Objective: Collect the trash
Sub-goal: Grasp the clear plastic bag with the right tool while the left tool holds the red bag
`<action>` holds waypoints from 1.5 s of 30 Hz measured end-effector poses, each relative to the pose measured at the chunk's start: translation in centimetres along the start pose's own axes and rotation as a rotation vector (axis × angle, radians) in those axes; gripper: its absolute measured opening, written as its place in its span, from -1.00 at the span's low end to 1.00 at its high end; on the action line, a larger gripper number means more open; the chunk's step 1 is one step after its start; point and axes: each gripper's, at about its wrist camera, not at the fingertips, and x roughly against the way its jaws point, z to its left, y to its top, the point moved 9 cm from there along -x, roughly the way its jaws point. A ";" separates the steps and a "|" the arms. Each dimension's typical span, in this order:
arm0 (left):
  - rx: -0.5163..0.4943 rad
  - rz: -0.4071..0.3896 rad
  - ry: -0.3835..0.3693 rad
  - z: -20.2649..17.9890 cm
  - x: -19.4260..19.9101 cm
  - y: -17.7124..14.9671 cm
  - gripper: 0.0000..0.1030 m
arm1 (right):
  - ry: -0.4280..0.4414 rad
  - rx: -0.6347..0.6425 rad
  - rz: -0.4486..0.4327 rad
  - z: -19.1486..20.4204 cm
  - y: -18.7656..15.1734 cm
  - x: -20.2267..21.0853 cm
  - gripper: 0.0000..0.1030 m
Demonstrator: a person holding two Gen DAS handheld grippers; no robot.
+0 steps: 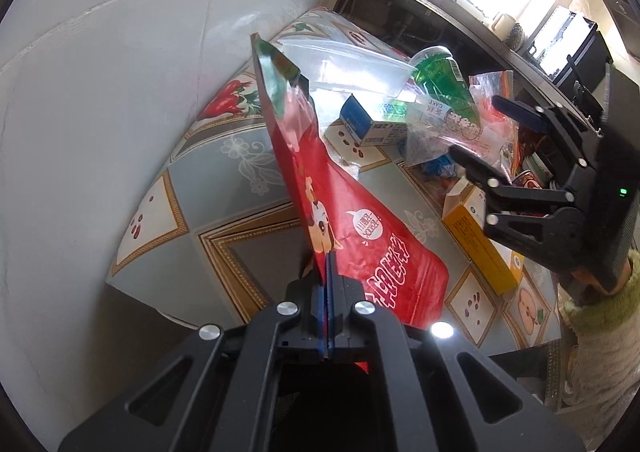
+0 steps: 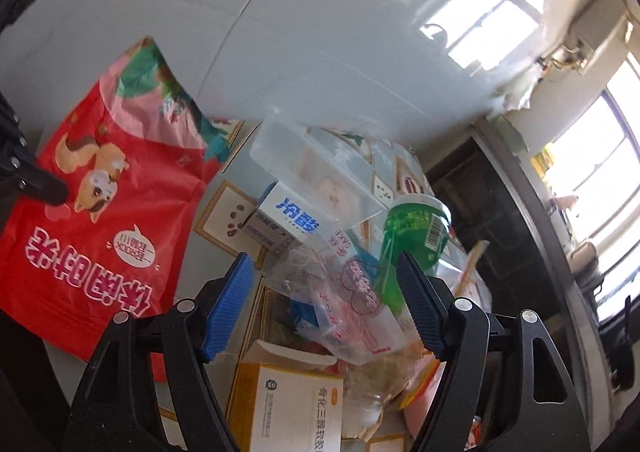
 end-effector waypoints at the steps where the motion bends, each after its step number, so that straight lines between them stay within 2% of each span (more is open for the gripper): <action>1: 0.001 0.001 -0.002 0.0 0.0 -0.1 -1.00 | -0.012 0.046 0.018 0.4 -0.1 -0.9 0.36; 4: -0.003 0.008 -0.006 0.1 -0.1 -0.2 -1.00 | -0.057 0.147 0.061 1.2 -0.3 -3.1 0.36; 9: -0.013 0.013 -0.010 -0.2 -0.3 -0.2 -1.00 | -0.141 0.207 0.130 1.2 -1.1 -5.6 0.26; 13: -0.013 0.015 -0.015 -0.2 -0.4 -0.2 -1.00 | -0.129 0.187 0.190 1.6 -1.9 -6.3 -0.42; 16: -0.015 0.015 -0.010 -0.1 -0.5 -0.2 -1.00 | -0.137 0.171 0.186 2.0 -2.2 -5.9 -0.63; 17: -0.014 0.016 -0.009 -0.1 -0.5 -0.3 -1.00 | -0.135 0.165 0.181 2.1 -2.1 -5.7 -1.00; 29: -0.009 0.009 -0.003 -0.1 -0.4 -0.4 -1.00 | -0.084 -0.054 0.053 0.9 -0.4 0.5 -1.00; 31: -0.012 0.009 -0.001 -0.1 -0.4 -0.4 -1.00 | -0.085 -0.049 0.039 1.1 -0.3 1.2 -1.00; 32: -0.014 0.010 0.001 0.0 -0.5 -0.4 -1.00 | -0.097 -0.034 0.037 1.4 -0.3 1.4 -0.97; 33: -0.015 0.011 0.001 0.0 -0.6 -0.4 -1.00 | -0.108 -0.013 0.037 1.6 -0.4 1.3 -0.82; 34: -0.015 0.013 0.002 0.0 -0.6 -0.5 -1.00 | -0.116 0.006 0.049 2.1 -0.5 1.4 -0.32; 35: -0.016 0.015 0.002 0.0 -0.7 -0.5 -1.00 | -0.128 0.026 0.061 2.4 -0.6 1.0 0.28; 36: -0.015 0.017 0.000 0.0 -0.7 -0.5 -1.00 | -0.143 0.042 0.058 2.6 -0.6 1.2 0.47; 37: -0.014 0.019 -0.002 0.0 -0.7 -0.6 -1.00 | -0.149 0.057 0.053 2.6 -0.5 0.8 0.57; 38: -0.013 0.021 -0.004 0.0 -0.8 -0.6 -1.00 | -0.147 0.066 0.069 2.7 -0.5 0.1 0.57; 45: -0.010 0.030 -0.013 0.1 -1.1 -0.6 -1.00 | -0.096 0.052 0.282 1.7 -2.5 -5.8 0.57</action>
